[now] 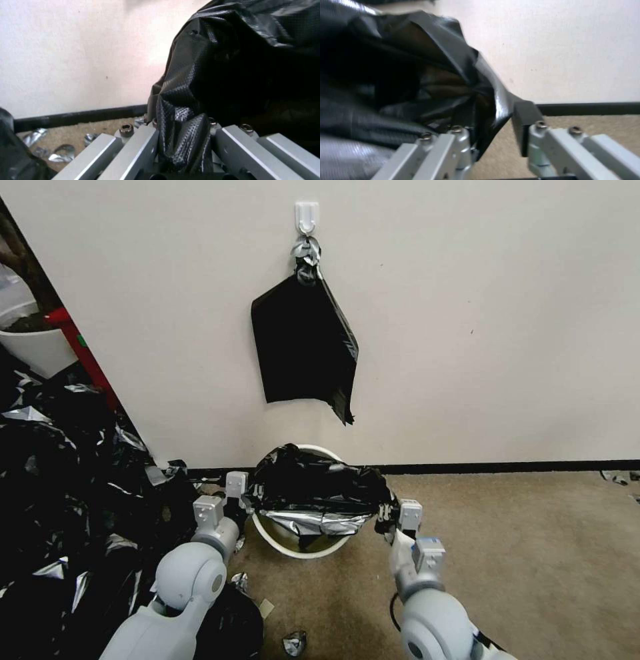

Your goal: Place a trash bag onto the trash bin.

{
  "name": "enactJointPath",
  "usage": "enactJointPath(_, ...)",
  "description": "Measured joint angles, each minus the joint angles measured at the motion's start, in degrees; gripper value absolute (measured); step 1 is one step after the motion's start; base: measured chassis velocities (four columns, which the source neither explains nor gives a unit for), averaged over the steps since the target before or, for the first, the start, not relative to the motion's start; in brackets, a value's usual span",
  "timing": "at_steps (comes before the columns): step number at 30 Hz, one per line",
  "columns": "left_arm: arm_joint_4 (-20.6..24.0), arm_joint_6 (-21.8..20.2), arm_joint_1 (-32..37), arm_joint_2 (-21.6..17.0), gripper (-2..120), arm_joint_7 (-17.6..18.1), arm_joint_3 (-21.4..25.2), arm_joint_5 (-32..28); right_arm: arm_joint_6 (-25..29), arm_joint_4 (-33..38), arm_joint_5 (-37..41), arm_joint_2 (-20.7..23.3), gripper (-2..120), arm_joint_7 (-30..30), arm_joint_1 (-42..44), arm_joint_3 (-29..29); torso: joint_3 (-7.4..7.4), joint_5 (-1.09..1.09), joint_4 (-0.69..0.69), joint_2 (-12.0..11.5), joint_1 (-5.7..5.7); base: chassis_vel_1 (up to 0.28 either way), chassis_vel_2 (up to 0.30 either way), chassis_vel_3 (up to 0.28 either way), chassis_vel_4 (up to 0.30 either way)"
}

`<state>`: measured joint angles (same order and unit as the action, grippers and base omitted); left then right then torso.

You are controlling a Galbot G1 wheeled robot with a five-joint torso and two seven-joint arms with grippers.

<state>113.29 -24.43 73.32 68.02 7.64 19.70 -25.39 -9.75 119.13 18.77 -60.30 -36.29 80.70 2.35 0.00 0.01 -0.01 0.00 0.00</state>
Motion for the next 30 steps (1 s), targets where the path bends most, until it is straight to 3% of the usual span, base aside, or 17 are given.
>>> enactJointPath(7, -0.6, 0.0, -0.4, -0.4, 5, 0.1, -1.3, 2.3, -0.6, 2.9, -7.2, 4.6, 50, 1.6, 3.3, 1.5, 0.00, 0.00, 0.00, 0.0, 0.00, 0.000, 0.000, 0.000, 0.000)
enactJointPath(13, -0.5, -0.2, -0.4, 0.3, 5, 0.0, -2.9, 4.5, 3.5, 2.9, -21.6, 6.0, 75, 7.6, 2.8, 1.7, 0.00, -0.01, 0.00, 0.0, 0.00, 0.000, 0.000, 0.000, 0.000)
enactJointPath(19, 0.3, -0.2, 0.3, 0.2, 5, -0.3, -4.0, 5.9, 4.5, 0.8, -29.5, 6.6, 94, 13.7, 0.1, 1.8, 0.00, 0.00, 0.01, 0.0, 0.00, 0.000, 0.000, 0.000, 0.000)
enactJointPath(26, 1.8, -0.3, 1.3, 0.3, 5, -0.5, -4.5, 6.4, 2.2, -2.1, -32.7, 7.7, 100, 19.1, -3.4, 1.8, 0.00, 0.00, 0.01, 0.0, 0.00, 0.000, 0.000, 0.000, 0.000)
enactJointPath(30, 2.4, -0.3, 1.9, 0.3, 5, -0.5, -4.5, 6.5, 3.5, -3.0, -32.8, 7.6, 92, 20.9, -5.1, 1.8, 0.00, 0.00, 0.01, 0.0, 0.00, 0.000, 0.000, 0.000, 0.000)
